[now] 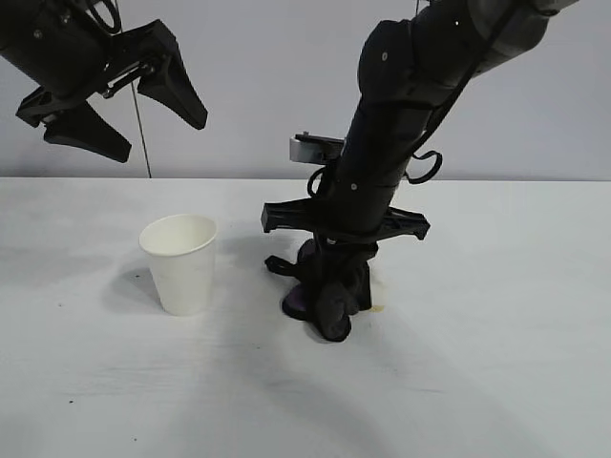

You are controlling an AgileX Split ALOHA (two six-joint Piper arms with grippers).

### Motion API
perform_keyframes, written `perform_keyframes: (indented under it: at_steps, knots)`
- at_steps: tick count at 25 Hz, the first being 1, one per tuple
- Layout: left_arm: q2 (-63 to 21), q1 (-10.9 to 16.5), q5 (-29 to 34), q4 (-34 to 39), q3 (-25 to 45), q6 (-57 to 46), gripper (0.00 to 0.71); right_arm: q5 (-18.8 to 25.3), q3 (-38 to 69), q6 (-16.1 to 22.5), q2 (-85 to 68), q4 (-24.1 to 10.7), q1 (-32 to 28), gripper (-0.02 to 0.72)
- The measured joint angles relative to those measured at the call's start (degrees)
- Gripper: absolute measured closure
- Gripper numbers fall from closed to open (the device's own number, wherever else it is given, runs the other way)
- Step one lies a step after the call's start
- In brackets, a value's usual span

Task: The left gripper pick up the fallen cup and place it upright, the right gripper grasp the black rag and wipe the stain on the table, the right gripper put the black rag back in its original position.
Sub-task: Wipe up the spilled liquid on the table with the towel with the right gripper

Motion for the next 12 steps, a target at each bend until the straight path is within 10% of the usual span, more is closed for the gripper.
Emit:
perform_keyframes:
  at_steps: [4, 12]
  knots:
    - [0.00, 0.00, 0.00, 0.00, 0.00, 0.00, 0.017, 2.41, 0.00, 3.71, 0.00, -7.96, -0.50, 0.671]
    - [0.00, 0.00, 0.00, 0.00, 0.00, 0.00, 0.017, 5.77, -0.04, 3.54, -0.48, -10.01, -7.89, 0.671]
